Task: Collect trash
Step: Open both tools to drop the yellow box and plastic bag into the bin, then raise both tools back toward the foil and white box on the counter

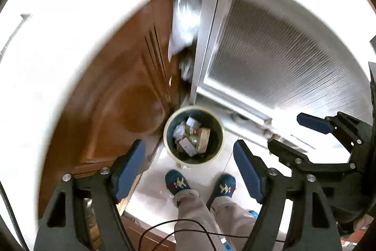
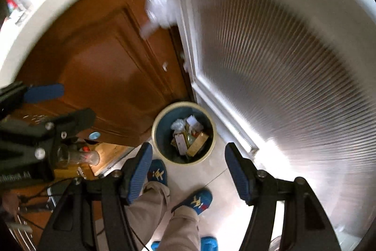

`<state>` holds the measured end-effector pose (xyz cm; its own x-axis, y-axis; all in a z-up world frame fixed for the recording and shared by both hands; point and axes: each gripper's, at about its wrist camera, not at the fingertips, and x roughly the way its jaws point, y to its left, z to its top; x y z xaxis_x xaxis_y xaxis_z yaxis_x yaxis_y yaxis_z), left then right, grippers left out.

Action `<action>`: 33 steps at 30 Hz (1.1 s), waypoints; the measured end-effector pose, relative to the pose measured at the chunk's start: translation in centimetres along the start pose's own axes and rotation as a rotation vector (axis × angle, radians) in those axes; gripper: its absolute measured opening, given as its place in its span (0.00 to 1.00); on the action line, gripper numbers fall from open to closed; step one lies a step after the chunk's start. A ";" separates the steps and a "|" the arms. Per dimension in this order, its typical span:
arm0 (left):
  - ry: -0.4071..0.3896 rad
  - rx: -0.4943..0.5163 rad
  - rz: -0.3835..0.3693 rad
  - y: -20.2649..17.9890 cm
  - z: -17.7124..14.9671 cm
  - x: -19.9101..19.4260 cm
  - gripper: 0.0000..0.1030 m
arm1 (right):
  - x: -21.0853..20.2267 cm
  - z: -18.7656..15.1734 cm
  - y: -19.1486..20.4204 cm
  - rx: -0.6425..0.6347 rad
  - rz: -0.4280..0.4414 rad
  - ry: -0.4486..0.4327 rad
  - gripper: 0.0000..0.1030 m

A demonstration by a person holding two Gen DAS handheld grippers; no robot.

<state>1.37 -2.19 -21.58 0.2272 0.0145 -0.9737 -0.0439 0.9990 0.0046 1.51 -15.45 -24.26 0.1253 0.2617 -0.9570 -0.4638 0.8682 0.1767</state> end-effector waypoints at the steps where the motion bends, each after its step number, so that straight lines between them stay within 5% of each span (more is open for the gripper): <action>1: -0.016 0.004 0.002 -0.1 0.2 -1.2 0.74 | -1.7 0.2 0.1 -0.021 0.006 -0.025 0.63; 15: -0.332 0.059 0.002 -1.9 4.2 -17.5 0.77 | -16.7 3.8 -1.1 -0.088 0.074 -0.329 0.63; 26: -0.531 0.167 -0.025 -2.3 9.1 -24.2 0.77 | -26.9 7.3 0.7 -0.130 -0.022 -0.654 0.68; 33: -0.581 0.216 -0.071 -0.3 13.0 -26.0 0.77 | -30.2 11.5 1.2 -0.059 -0.104 -0.718 0.68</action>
<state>8.13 -2.28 6.65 0.7169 -0.0926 -0.6910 0.1744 0.9834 0.0492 7.23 -17.45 7.55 0.7066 0.4090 -0.5774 -0.4622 0.8847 0.0610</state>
